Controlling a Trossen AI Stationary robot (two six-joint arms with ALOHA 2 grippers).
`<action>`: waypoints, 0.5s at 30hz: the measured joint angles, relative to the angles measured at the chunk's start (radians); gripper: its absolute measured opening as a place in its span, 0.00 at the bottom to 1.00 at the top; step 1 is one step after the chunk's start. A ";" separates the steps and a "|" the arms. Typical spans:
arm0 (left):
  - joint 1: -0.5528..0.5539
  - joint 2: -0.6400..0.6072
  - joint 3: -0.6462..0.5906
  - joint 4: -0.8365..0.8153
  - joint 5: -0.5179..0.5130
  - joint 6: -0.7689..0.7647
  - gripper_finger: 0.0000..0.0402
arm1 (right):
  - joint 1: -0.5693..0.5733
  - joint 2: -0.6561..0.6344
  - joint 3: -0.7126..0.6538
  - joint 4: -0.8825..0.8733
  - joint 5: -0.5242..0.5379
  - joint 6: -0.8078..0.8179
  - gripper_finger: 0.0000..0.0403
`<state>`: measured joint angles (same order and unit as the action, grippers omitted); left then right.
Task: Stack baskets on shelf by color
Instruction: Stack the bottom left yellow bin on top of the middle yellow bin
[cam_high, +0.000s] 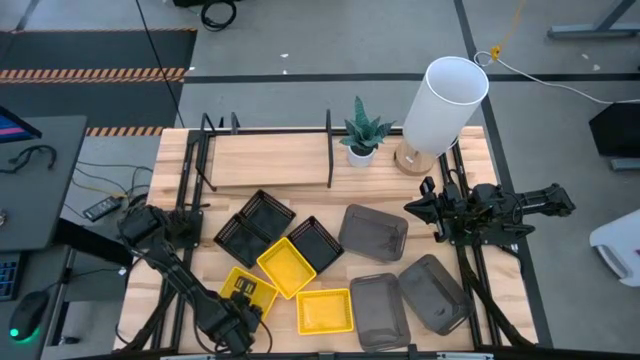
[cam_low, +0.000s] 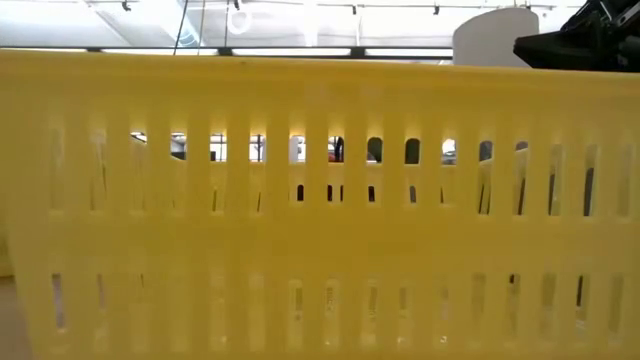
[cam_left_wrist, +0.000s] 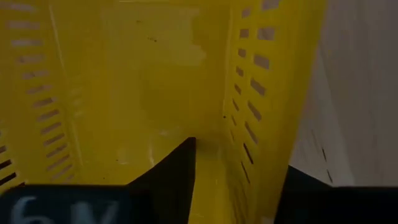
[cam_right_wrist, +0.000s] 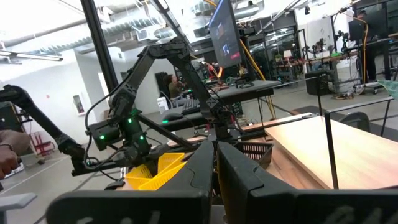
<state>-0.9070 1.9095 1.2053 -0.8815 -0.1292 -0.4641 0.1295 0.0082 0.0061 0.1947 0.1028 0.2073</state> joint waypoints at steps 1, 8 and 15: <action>0.000 0.000 0.000 0.001 0.001 0.000 0.24 | 0.000 0.000 0.000 0.000 0.000 0.000 0.07; 0.000 0.000 -0.001 -0.006 -0.007 0.003 0.03 | 0.000 0.000 0.000 0.000 0.000 0.000 0.07; -0.002 -0.038 -0.004 -0.058 0.026 0.005 0.01 | 0.000 0.000 0.000 0.000 0.000 0.000 0.07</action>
<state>-0.9085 1.8712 1.2015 -0.9399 -0.1027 -0.4591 0.1298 0.0079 0.0059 0.1947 0.1028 0.2073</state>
